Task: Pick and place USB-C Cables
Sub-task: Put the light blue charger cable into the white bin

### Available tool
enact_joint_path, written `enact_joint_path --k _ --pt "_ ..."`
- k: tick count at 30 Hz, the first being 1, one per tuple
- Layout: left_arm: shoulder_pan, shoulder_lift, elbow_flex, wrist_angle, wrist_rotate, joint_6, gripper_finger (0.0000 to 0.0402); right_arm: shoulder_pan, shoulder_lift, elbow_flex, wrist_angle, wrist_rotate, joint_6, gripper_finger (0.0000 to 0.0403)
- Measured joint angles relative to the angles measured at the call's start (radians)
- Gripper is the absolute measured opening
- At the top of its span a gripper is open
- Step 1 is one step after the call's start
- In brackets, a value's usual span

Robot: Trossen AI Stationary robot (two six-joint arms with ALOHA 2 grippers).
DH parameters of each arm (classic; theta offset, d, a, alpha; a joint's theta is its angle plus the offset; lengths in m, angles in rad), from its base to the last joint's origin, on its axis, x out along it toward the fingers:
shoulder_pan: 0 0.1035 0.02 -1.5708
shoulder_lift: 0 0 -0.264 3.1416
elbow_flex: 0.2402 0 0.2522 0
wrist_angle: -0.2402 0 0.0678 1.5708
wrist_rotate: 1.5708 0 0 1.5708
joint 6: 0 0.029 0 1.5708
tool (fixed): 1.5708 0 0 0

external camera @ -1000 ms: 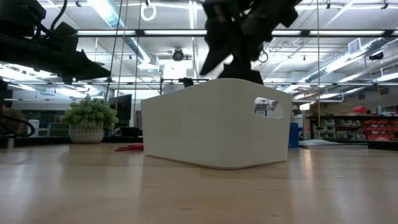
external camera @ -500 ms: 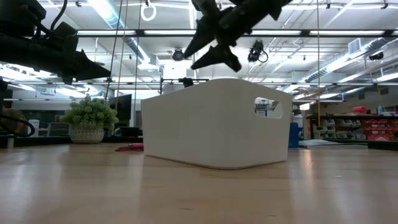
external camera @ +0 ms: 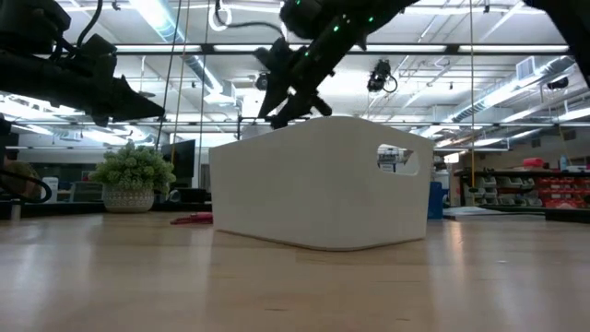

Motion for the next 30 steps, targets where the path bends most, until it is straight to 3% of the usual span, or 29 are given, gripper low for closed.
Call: enact_joint_path --k 11,18,21,26,30 --pt "0.000 0.000 0.000 0.001 0.000 0.000 0.0025 -0.052 0.185 0.073 -0.031 -0.013 -0.034 0.0164" --pt "0.000 0.000 0.000 0.001 0.000 0.000 0.0025 -0.073 0.264 0.073 -0.081 -0.085 -0.079 0.0165" --pt "0.000 0.000 0.000 0.001 0.000 0.000 0.0025 -0.070 0.274 0.073 -0.095 -0.057 -0.097 0.0165" --pt "0.000 0.000 0.000 0.001 0.000 0.000 0.0025 -0.054 0.273 0.073 -0.051 0.078 -0.130 0.0165" --pt "0.000 0.000 0.000 0.001 0.000 0.000 0.0025 -0.054 0.286 0.075 -0.012 0.097 -0.129 0.0165"
